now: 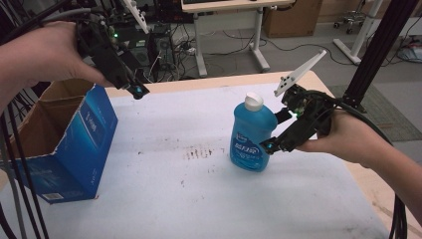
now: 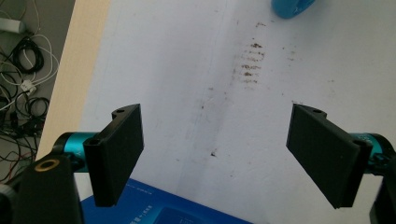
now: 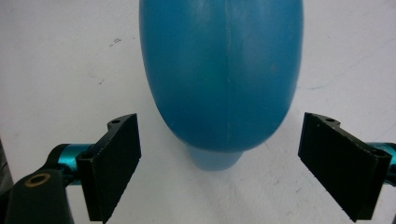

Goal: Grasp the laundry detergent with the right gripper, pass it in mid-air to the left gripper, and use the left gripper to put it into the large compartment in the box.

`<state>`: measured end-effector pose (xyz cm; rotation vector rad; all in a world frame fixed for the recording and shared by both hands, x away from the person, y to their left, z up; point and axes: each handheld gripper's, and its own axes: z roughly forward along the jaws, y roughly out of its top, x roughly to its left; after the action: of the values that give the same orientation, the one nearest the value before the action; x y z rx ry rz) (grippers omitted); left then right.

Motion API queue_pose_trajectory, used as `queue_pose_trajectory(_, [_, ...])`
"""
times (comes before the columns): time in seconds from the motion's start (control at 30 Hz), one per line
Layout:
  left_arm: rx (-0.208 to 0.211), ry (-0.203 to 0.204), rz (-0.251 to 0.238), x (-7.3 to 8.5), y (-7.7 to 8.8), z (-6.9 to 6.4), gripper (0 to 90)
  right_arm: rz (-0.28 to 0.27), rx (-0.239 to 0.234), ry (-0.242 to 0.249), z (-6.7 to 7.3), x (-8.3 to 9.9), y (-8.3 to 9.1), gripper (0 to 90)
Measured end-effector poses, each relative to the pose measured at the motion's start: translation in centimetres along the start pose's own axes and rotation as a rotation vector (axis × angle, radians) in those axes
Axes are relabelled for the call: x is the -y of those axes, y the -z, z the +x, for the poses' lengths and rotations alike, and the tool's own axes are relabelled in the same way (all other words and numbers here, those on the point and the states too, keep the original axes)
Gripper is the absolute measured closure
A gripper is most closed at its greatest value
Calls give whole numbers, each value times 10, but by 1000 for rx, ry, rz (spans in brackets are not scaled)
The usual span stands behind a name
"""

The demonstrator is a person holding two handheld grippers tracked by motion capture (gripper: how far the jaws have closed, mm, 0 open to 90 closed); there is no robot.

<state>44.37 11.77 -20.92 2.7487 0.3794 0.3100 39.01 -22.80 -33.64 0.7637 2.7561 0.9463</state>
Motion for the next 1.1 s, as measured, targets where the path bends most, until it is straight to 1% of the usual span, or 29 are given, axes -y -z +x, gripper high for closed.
queue_pose_trajectory(0.13, [-1, 0, 2, 1, 1, 1, 190, -14, -5, 4, 2, 0, -5, 123])
queue_pose_trajectory(0.2, [-2, 0, 2, 1, 1, 1, 190, -23, -5, -7, 3, 0, -7, 123])
queue_pose_trajectory(0.27, [-3, 1, 1, 1, 1, 1, 190, -33, -5, -5, 2, -1, -10, 123])
queue_pose_trajectory(0.4, [-3, 4, -2, 1, 1, 0, 190, -36, 4, 0, 3, -2, -16, 124])
queue_pose_trajectory(0.6, [-4, 7, 0, 1, 2, 1, 190, -59, 9, -11, 2, -1, -20, 125])
queue_pose_trajectory(0.7, [-3, 6, -3, 2, 2, 1, 190, -58, 15, -6, 3, -1, -23, 127])
queue_pose_trajectory(0.73, [-4, 5, -1, 2, 2, 1, 190, -60, 13, -5, 3, 0, -24, 182])
queue_pose_trajectory(0.77, [-6, 5, -2, 2, 1, 1, 190, -74, 2, 1, 3, 0, -24, 195])
queue_pose_trajectory(0.83, [-6, 10, -5, 2, 1, 1, 190, -92, 7, -6, 2, 1, -23, 195])
queue_pose_trajectory(1.1, [-4, 7, -3, 1, 1, 1, 190, -101, 15, -7, 3, 2, -26, 196])
